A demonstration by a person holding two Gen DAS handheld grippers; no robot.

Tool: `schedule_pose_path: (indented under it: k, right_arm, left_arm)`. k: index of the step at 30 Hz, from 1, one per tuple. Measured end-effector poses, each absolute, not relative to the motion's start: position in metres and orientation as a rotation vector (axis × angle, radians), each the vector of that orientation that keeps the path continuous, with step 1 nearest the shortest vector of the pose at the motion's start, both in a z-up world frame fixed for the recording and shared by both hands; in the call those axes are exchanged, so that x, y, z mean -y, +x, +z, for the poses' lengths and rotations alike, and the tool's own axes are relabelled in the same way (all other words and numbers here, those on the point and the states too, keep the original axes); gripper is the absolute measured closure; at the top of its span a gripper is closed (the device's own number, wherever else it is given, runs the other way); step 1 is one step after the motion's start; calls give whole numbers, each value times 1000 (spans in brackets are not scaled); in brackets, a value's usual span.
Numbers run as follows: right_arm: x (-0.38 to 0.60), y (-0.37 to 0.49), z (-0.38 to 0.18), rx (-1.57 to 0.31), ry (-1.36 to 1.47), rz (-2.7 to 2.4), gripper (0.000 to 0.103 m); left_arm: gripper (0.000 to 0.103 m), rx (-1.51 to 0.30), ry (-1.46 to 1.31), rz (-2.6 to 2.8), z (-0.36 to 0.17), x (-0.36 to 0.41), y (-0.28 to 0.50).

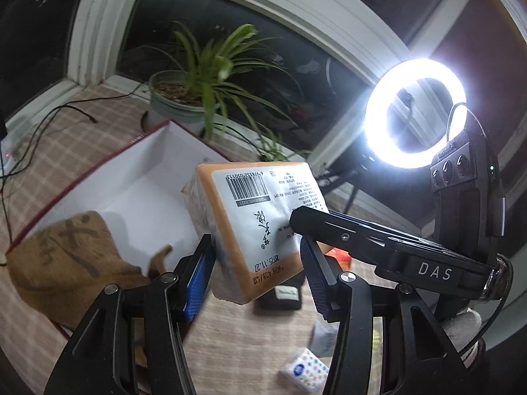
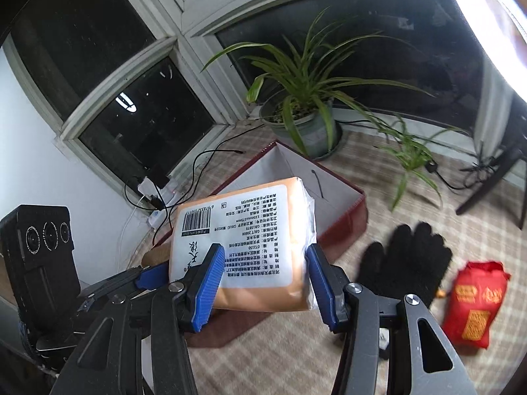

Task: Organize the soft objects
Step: 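Lift the package with the right tool and carry it over the box, then open the right tool to drop the package into the box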

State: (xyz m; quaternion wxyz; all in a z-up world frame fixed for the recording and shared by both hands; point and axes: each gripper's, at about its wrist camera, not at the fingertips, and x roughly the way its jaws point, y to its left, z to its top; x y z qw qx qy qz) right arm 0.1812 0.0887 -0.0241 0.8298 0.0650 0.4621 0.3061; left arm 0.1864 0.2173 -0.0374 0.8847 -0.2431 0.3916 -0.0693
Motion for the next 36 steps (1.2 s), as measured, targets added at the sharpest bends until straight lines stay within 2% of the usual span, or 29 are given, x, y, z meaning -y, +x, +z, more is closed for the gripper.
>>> schedule_pose_path:
  k: [20, 28, 36]
  right_arm:
    - [-140, 239, -59, -1031, 101, 682, 55]
    - [-134, 242, -66, -1031, 85, 652, 46]
    - [-111, 236, -59, -1008, 120, 616, 43]
  left_arm:
    - [53, -873, -548, -54, -72, -269, 221]
    - [53, -881, -541, -24, -75, -271, 221]
    - [53, -871, -546, -50, -69, -266, 214]
